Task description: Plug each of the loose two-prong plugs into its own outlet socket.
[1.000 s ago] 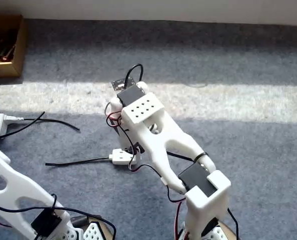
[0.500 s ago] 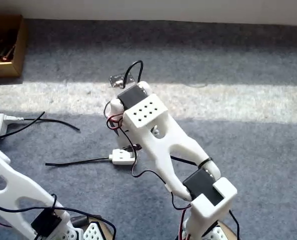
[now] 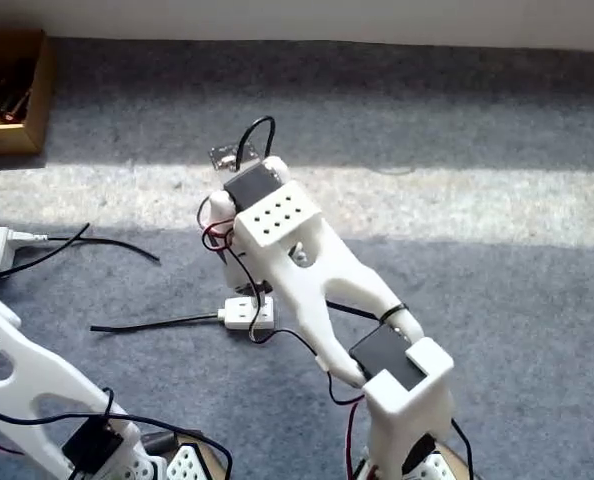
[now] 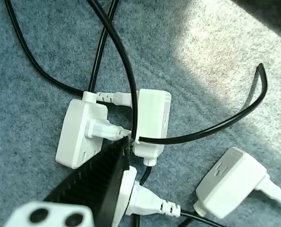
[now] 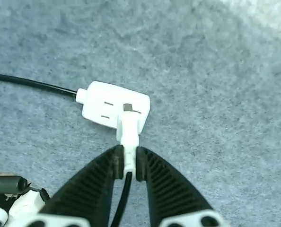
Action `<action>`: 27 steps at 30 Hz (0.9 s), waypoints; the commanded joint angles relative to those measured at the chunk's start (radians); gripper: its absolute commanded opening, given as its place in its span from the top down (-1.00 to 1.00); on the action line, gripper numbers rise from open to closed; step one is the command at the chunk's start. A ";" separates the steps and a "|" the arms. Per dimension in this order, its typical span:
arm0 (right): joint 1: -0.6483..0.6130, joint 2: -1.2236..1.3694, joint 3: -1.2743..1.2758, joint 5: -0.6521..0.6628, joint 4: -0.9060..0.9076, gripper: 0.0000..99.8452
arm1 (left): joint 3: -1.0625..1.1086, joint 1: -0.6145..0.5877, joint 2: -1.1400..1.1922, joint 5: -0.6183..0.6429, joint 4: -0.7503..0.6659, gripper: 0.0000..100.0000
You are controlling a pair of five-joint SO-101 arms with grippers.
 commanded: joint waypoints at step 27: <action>0.030 -0.068 0.058 -0.006 0.041 0.99 | -0.053 -0.001 -0.018 -0.006 -0.005 -0.34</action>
